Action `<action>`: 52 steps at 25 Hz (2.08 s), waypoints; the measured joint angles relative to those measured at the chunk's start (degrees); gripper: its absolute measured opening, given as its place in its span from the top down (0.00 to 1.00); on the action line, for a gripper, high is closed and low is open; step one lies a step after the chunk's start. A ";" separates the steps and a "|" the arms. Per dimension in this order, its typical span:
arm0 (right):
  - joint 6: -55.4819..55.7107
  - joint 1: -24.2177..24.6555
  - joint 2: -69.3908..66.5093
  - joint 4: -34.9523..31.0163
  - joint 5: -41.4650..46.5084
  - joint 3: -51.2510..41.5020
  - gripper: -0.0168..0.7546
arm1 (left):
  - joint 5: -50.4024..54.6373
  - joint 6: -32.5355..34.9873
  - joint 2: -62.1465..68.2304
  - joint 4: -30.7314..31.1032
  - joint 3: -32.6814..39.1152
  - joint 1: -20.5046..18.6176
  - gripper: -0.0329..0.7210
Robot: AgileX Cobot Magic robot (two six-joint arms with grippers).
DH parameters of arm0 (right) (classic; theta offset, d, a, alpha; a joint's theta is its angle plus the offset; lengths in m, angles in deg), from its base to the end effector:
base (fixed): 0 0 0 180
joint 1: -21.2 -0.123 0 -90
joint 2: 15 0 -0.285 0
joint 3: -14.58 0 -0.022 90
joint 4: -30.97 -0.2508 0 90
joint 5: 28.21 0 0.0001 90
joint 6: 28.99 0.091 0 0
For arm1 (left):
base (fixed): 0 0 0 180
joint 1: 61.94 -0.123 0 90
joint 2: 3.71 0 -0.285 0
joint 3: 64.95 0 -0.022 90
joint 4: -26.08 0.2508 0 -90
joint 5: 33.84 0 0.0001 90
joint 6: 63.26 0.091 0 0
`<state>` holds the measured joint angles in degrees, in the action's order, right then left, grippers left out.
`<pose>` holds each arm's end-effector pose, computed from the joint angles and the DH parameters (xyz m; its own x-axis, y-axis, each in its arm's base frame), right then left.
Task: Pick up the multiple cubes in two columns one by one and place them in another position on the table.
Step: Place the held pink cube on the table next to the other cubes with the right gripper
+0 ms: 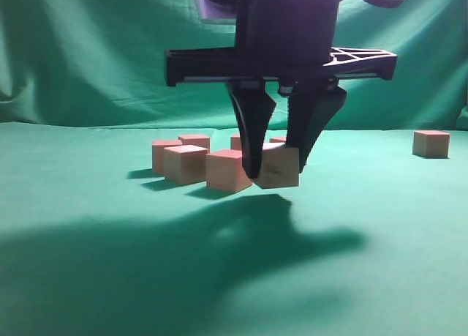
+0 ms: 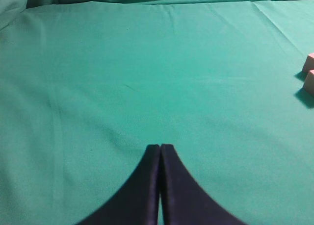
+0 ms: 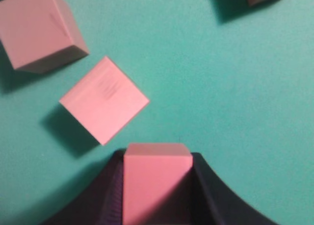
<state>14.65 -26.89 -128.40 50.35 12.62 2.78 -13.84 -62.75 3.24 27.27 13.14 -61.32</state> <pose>0.2516 0.2507 0.1724 -0.8946 -0.2941 -0.3365 -0.2935 0.9544 -0.0538 0.0529 0.0001 0.1774 -0.2592 0.0312 -0.9653 0.0113 0.9995 0.0293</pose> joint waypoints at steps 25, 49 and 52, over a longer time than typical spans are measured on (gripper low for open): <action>0.00 0.00 -1.53 0.74 -0.84 0.00 0.65 | 0.00 0.00 0.00 0.00 0.00 0.00 0.96; -1.17 0.00 -1.53 -1.13 -0.37 0.00 0.41 | 0.00 0.00 0.00 0.00 0.00 0.00 0.96; -1.52 0.00 -1.53 -1.49 -0.37 0.00 0.28 | 0.00 0.00 0.00 0.00 0.00 0.00 0.96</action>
<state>13.12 -26.89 -129.93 48.86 12.25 2.78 -13.84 -62.75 3.24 27.27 13.14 -61.32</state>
